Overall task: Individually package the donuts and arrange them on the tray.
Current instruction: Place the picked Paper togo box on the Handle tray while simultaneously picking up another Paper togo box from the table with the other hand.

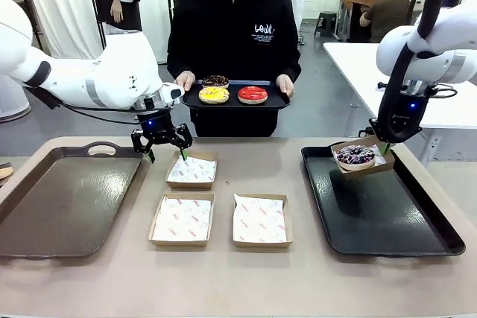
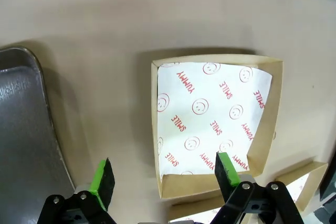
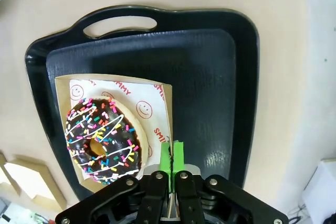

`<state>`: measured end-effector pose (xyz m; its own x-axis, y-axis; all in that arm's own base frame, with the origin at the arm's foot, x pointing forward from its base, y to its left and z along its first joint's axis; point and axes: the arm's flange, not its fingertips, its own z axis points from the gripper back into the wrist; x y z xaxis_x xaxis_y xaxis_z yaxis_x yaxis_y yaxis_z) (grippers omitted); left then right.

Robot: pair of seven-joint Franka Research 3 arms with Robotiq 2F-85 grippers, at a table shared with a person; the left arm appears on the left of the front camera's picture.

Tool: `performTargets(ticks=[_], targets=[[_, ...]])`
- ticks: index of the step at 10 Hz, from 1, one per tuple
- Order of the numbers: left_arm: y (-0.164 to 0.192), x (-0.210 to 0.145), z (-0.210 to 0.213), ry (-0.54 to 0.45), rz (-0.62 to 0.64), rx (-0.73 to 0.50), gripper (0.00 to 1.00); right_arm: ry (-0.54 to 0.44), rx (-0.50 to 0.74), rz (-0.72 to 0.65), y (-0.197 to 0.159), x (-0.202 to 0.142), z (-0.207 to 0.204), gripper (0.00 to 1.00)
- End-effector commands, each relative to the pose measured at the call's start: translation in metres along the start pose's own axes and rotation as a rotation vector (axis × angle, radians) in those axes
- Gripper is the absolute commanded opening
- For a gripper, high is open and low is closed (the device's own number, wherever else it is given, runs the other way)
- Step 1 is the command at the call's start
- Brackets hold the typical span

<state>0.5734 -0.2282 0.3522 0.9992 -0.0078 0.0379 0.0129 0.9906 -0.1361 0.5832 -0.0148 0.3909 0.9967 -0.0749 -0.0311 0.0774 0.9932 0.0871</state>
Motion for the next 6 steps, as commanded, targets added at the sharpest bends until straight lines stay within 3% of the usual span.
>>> performTargets(ticks=[1,6], targets=[[-0.007,0.014,-0.002,0.014,0.042,0.044,1.00,-0.015,0.039,-0.022,0.002,0.006,-0.005,0.01],[-0.003,0.022,-0.017,0.049,0.045,0.081,1.00,-0.014,0.003,-0.049,0.006,0.016,-0.021,0.01]])
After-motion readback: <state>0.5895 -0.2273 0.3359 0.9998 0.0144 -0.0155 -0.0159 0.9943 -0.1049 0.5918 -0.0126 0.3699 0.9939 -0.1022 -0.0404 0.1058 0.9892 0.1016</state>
